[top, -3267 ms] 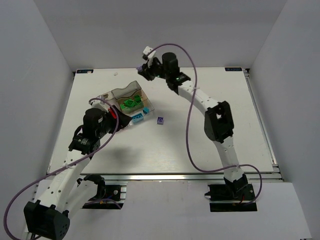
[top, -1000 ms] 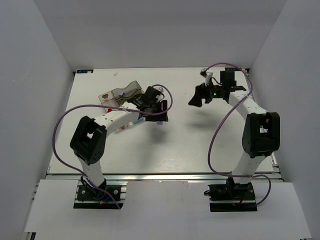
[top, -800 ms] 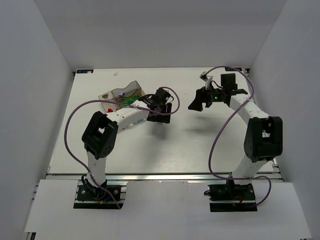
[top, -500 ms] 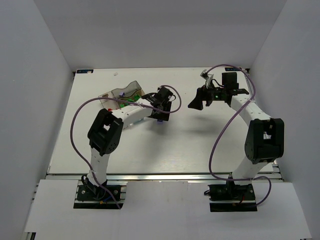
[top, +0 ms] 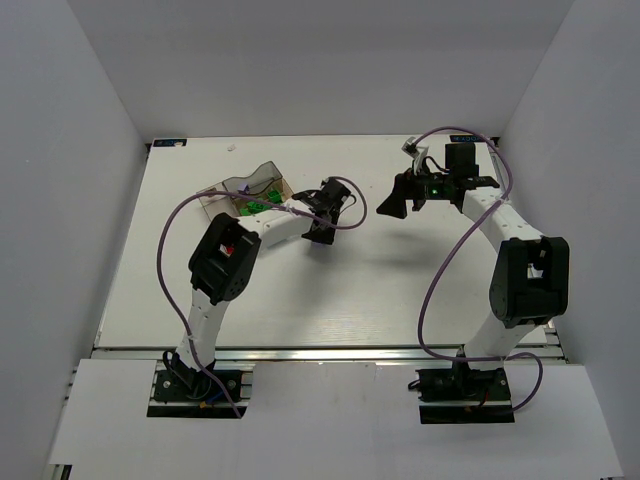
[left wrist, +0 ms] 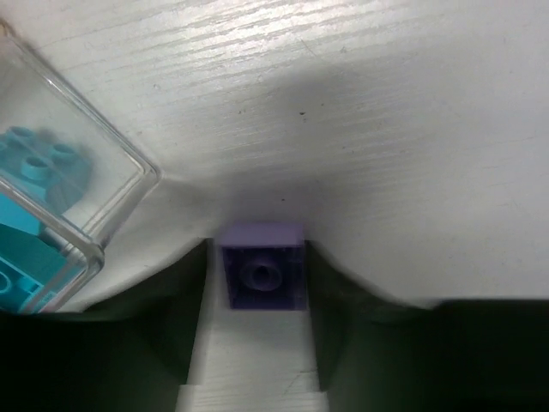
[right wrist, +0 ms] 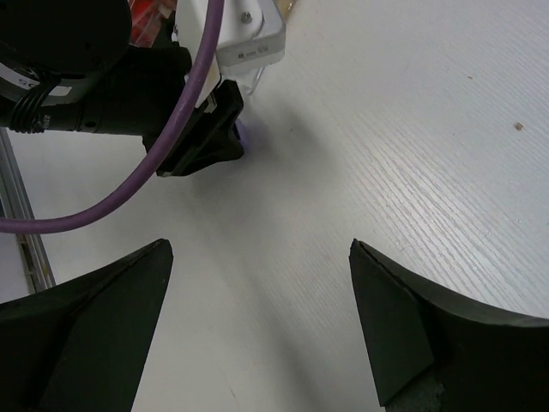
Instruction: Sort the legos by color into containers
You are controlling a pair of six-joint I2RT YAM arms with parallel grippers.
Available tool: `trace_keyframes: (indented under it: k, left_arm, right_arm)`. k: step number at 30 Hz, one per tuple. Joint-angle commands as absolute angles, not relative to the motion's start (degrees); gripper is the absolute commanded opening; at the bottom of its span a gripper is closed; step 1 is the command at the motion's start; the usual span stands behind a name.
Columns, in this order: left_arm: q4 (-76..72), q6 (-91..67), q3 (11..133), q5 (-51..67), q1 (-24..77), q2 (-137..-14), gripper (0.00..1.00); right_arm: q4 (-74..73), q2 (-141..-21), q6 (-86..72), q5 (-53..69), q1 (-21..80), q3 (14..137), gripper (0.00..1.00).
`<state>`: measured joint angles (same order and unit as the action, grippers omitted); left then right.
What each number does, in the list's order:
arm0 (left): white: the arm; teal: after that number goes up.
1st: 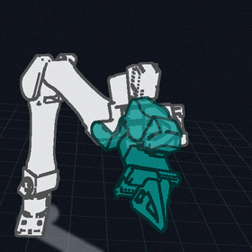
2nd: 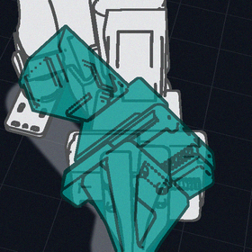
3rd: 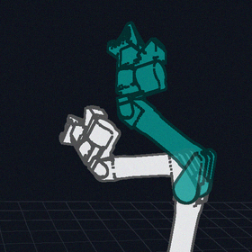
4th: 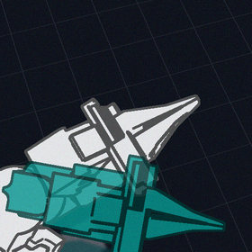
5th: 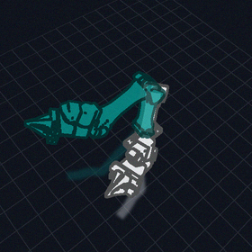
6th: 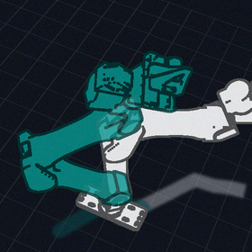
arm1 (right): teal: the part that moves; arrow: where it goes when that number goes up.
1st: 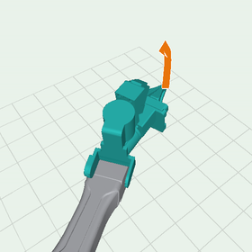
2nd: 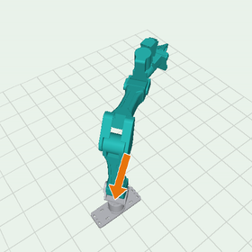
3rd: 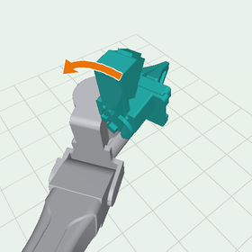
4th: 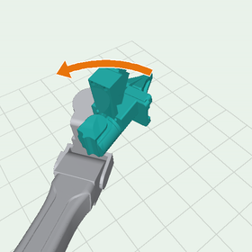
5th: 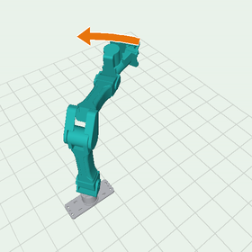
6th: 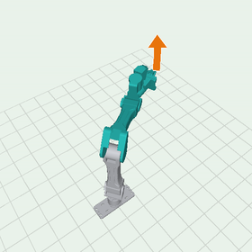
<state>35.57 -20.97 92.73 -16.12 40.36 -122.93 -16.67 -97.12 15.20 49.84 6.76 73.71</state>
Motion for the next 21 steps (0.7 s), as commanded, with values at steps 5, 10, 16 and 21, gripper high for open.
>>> trace_keyframes:
  k: [5,10,16,21]
  left_arm:
    - [31.9,-20.8,92.6,-14.1,40.5,-117.3,0.14]
    - [27.3,-21.5,91.7,-7.7,40.0,-109.5,0.05]
    - [28.9,-24.1,96.1,-12.9,33.0,-103.2,0.0]
    - [30.8,-25.7,95.9,-15.1,22.6,-104.7,0.0]
  right_arm:
    - [-17.9,-97.2,15.8,50.5,6.5,75.6,0.89]
    - [-18.9,-96.5,17.9,50.4,6.6,74.4,0.87]
    - [-21.3,-96.9,21.0,49.7,7.1,73.6,0.63]
    - [-26.2,-99.8,22.8,47.7,8.9,75.8,0.0]
